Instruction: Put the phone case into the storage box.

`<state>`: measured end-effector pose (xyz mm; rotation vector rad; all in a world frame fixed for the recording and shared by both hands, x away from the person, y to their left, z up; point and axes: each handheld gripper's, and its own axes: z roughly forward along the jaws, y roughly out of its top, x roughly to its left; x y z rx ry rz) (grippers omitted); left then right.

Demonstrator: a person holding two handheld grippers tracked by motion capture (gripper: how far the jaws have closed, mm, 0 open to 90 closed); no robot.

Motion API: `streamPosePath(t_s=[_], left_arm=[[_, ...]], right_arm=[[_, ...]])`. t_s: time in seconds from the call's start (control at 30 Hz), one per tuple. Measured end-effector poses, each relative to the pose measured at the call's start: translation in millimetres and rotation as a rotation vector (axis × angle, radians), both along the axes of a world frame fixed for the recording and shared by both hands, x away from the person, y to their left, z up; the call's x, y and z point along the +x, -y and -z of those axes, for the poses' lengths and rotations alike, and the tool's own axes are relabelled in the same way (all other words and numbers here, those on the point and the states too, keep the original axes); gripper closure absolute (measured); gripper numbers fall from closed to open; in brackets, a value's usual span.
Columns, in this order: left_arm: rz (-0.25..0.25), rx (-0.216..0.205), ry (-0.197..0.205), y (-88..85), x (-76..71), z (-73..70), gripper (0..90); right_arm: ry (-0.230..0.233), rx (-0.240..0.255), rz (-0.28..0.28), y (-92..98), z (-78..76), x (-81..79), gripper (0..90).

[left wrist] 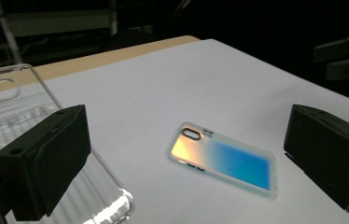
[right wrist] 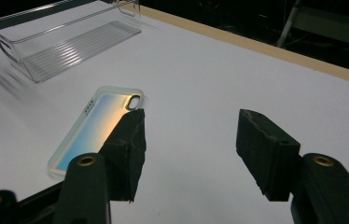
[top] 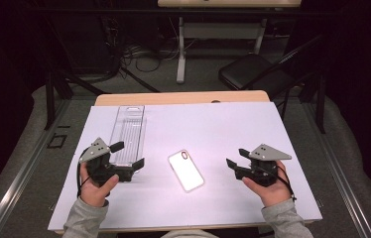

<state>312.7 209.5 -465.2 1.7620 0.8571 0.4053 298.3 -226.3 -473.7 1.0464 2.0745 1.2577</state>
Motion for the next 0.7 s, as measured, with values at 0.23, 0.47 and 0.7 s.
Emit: streamPosePath(t_s=[0.23, 0.47, 0.7], left_arm=[[-0.018, 0.000, -0.050, 6.6, 11.8, -7.1, 1.1], [-0.027, -0.017, -0.037, 9.7, 18.9, -16.7, 1.1], [-0.029, -0.048, -0.024, 2.9, 20.2, -21.2, 1.1]], right_arm=[[-0.013, -0.020, -0.011, -11.5, -8.3, 7.4, 42.8], [-0.059, -0.024, -0.031, -20.7, -12.5, 15.2, 42.6], [-0.109, -0.048, -0.044, -34.1, -18.5, 24.5, 43.9]])
